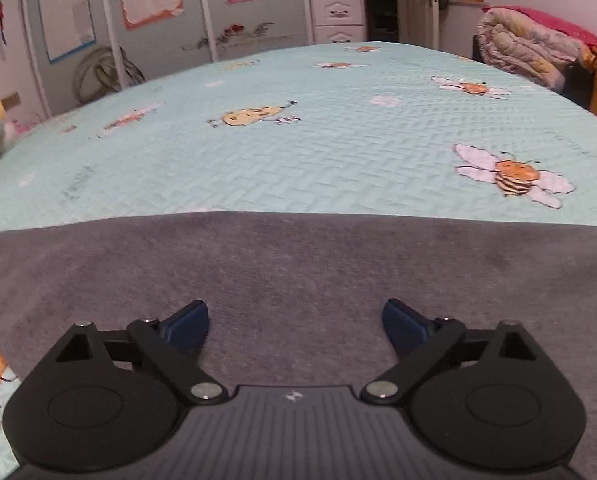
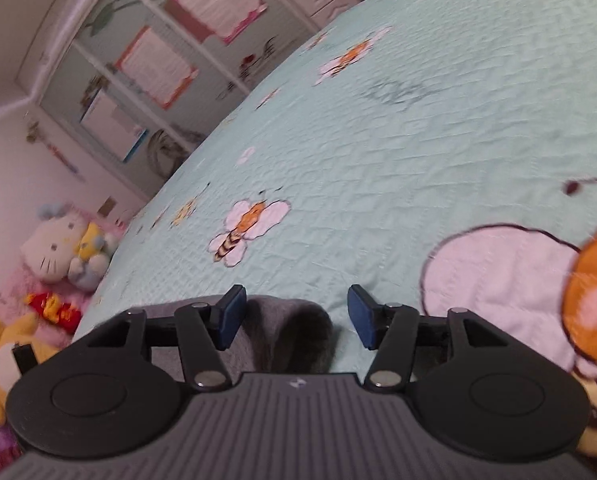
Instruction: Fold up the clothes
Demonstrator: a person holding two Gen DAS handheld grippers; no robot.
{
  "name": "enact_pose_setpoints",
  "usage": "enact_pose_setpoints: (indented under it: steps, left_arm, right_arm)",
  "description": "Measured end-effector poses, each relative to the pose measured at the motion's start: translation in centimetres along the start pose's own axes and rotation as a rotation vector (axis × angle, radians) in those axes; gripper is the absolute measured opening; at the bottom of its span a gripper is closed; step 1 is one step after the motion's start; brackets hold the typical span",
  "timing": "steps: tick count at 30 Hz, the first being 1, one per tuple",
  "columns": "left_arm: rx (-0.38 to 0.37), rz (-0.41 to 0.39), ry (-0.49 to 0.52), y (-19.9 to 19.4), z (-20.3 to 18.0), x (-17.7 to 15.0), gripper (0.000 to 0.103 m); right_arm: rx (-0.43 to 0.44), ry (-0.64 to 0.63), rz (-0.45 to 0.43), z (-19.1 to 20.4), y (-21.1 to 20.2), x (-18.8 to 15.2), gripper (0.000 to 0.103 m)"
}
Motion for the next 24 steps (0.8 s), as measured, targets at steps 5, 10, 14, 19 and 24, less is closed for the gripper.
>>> enact_pose_setpoints:
  steps: [5, 10, 14, 19, 24]
  left_arm:
    - [0.115, -0.018, -0.024, -0.1, 0.3, 0.5, 0.095]
    - [0.146, -0.066, 0.02, 0.5, 0.6, -0.3, 0.097]
    - [0.092, -0.047, -0.018, 0.2, 2.0, 0.2, 0.095]
    - [0.031, -0.12, -0.049, -4.2, 2.7, -0.4, 0.069]
    - [-0.257, -0.207, 0.079, -11.3, -0.8, -2.6, 0.069]
  right_arm:
    - [-0.019, -0.077, -0.02, 0.8, -0.5, -0.1, 0.022]
    - [-0.091, -0.152, -0.018, 0.4, 0.8, -0.5, 0.02]
    - [-0.027, -0.065, -0.023, -1.0, 0.1, -0.1, 0.022]
    - [-0.09, -0.004, -0.119, 0.4, -3.3, -0.7, 0.039]
    - [0.039, -0.06, -0.116, 5.6, -6.3, -3.2, 0.039]
Point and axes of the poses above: each gripper's, at about its wrist camera, not at the fingertips, and y roughly the way its jaws point, z to its left, x to its top, the point moved 1 cm from there along y, roughly the way its jaws point, and after that the axes turned 8 degrees about z, right-handed, at the moved point
